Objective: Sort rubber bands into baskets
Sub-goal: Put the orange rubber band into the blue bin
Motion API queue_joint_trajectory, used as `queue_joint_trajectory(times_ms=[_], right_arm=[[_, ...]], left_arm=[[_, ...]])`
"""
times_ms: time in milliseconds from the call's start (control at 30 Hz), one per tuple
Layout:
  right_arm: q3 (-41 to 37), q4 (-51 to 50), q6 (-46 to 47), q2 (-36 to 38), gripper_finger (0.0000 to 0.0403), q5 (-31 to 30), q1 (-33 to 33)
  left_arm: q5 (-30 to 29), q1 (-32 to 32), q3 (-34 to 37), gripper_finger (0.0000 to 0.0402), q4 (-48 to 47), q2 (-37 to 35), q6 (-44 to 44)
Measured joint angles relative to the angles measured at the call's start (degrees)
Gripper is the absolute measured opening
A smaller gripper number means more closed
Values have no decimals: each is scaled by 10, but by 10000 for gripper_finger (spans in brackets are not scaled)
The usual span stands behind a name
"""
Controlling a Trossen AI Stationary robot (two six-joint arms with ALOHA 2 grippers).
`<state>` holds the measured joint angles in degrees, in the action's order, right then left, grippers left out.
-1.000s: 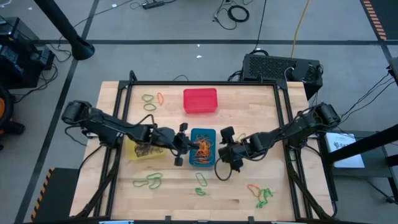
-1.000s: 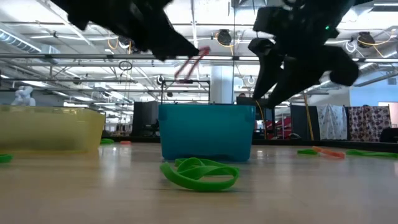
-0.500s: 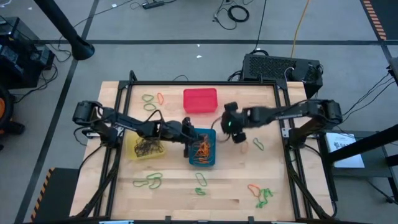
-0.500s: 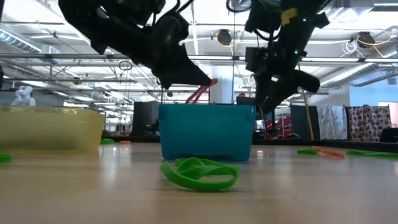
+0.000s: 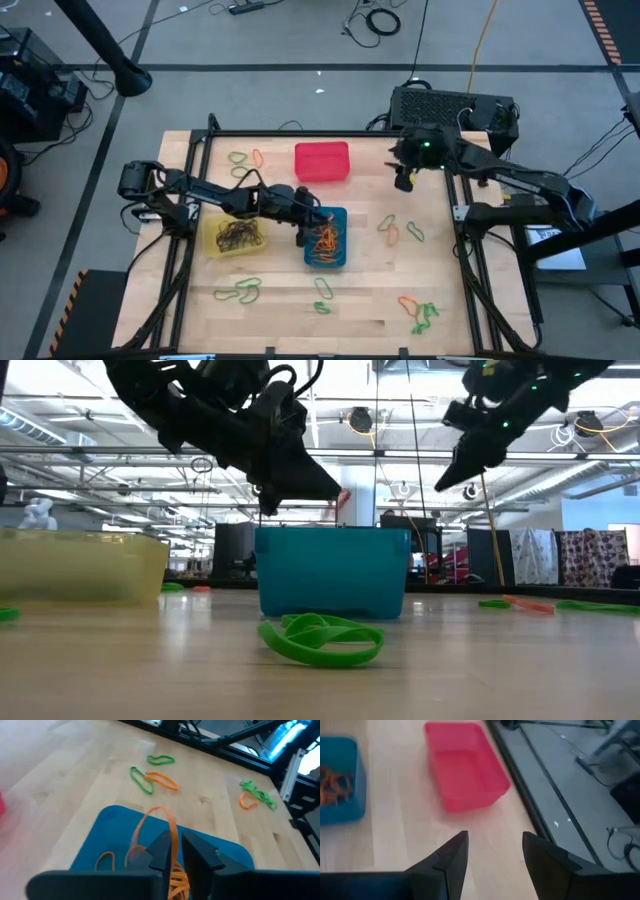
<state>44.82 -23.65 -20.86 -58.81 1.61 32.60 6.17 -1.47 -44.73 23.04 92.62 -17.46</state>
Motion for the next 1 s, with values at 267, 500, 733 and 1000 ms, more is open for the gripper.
queue_joint_trajectory(times_ms=[267,500,733,1000], right_arm=[[-59,30,56,54,180,3,0],[-113,77,63,47,180,3,0],[-128,96,90,20,180,3,-1],[-128,100,95,-12,180,18,-3]], left_arm=[[24,2,-21,109,-3,0,15],[8,-58,-136,122,-278,-47,60],[-83,-147,-194,122,-535,-81,191],[-86,-316,-142,122,-579,-82,187]])
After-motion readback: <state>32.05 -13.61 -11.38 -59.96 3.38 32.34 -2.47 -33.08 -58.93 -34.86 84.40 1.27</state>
